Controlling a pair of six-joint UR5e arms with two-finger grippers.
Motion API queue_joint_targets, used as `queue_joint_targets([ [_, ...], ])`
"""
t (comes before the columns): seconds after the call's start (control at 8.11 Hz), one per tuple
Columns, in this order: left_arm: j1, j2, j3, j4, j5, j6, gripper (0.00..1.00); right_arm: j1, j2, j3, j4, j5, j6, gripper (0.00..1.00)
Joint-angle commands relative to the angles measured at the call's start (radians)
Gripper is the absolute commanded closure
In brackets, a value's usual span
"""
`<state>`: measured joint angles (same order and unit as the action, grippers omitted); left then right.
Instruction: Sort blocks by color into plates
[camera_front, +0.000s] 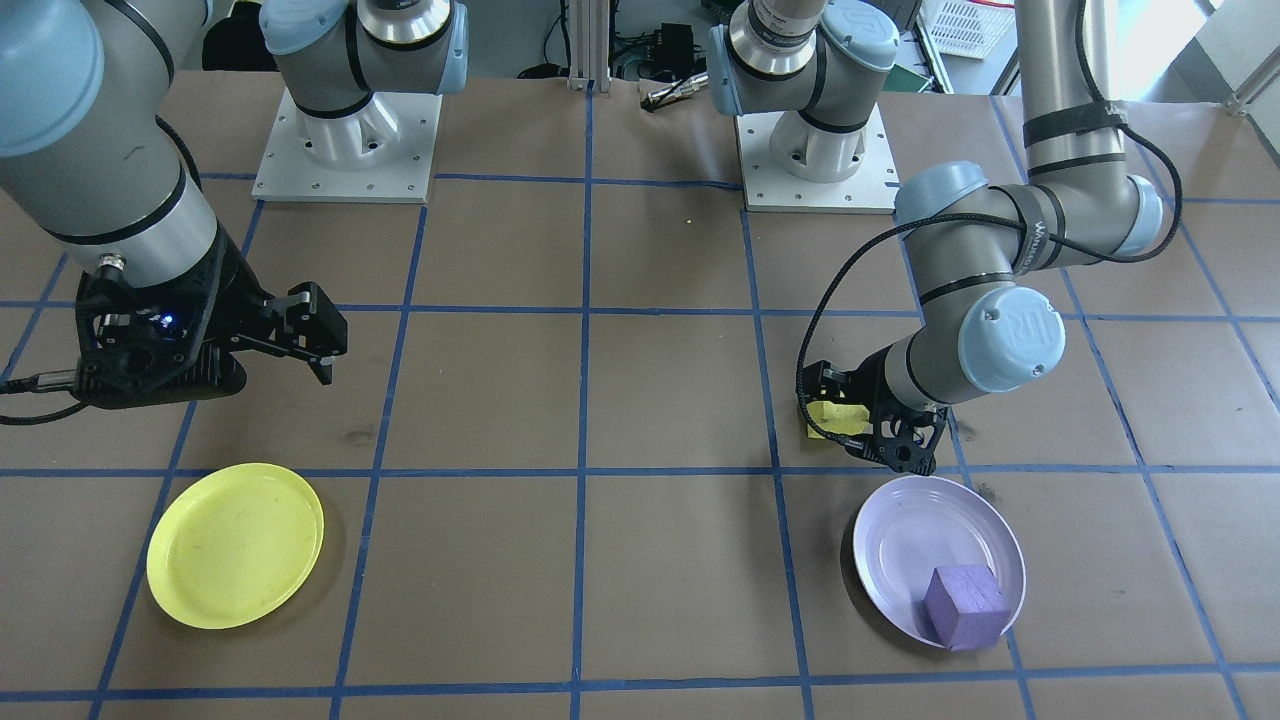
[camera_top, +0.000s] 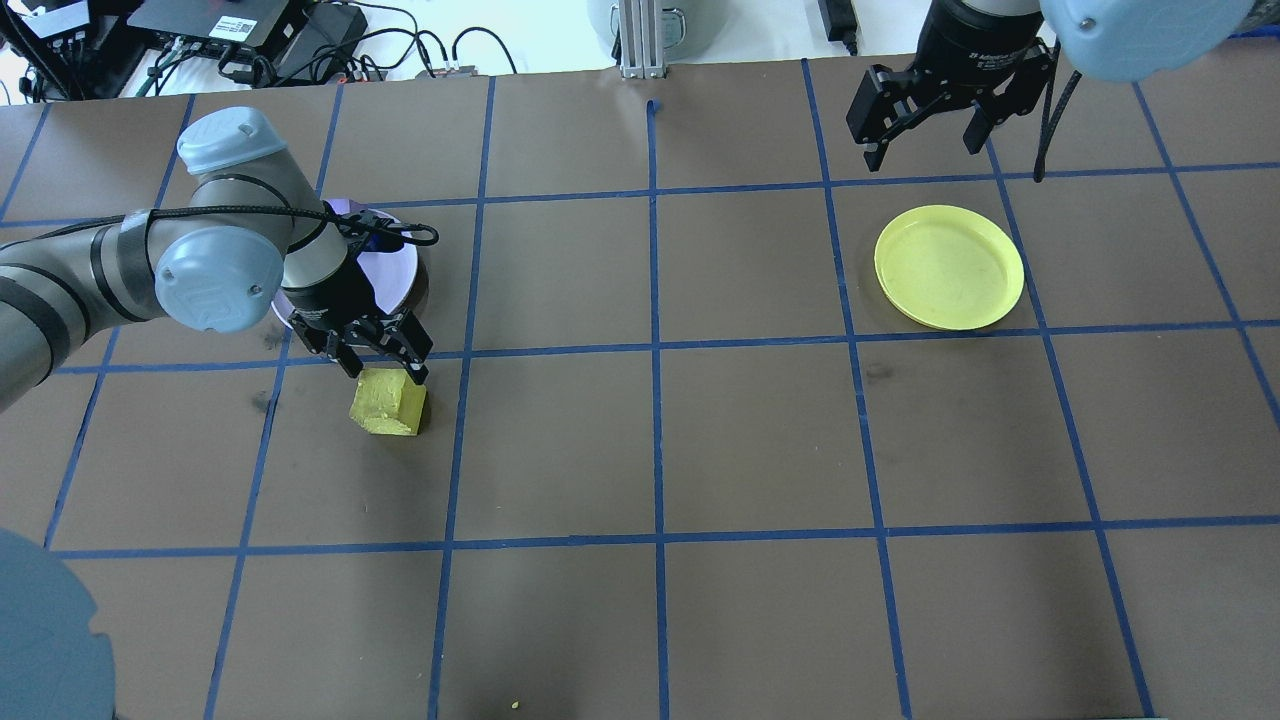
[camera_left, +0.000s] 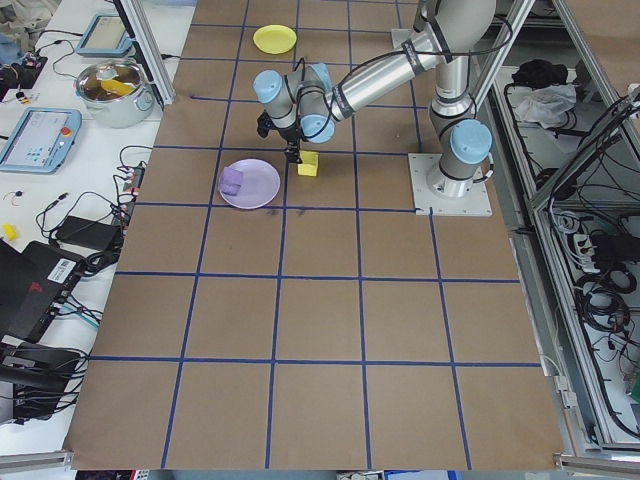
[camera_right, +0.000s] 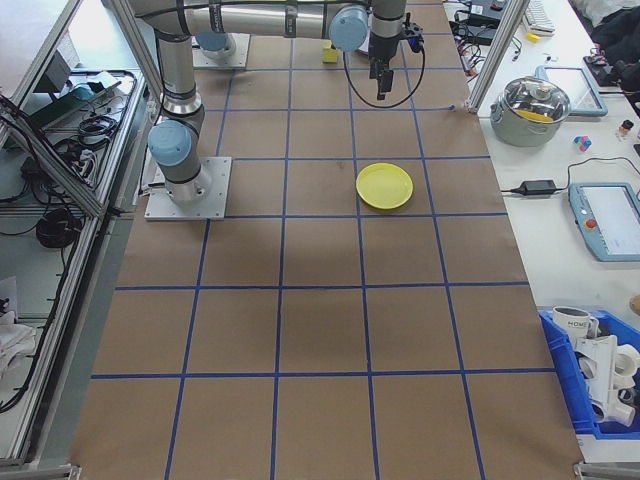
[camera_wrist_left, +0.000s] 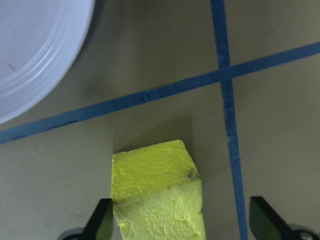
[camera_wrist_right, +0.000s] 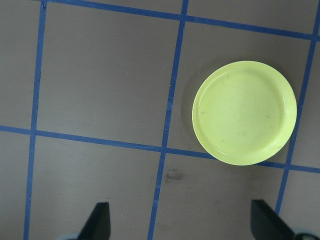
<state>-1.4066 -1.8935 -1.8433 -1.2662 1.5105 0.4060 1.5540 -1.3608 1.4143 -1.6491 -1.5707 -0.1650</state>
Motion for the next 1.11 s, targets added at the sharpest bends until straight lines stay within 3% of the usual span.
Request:
queue_joint_targets([
  [0.0, 0.000, -0.004, 0.000, 0.004, 0.005, 0.042, 0.00, 0.000, 0.000, 0.000, 0.000, 0.003, -0.001, 0.00],
  [0.25, 0.002, -0.004, 0.004, 0.005, 0.045, 0.043, 0.00, 0.000, 0.000, 0.000, 0.000, 0.003, 0.001, 0.00],
  [0.99, 0.008, -0.036, -0.057, 0.051, 0.039, 0.034, 0.00, 0.000, 0.000, 0.014, -0.003, 0.003, 0.001, 0.00],
])
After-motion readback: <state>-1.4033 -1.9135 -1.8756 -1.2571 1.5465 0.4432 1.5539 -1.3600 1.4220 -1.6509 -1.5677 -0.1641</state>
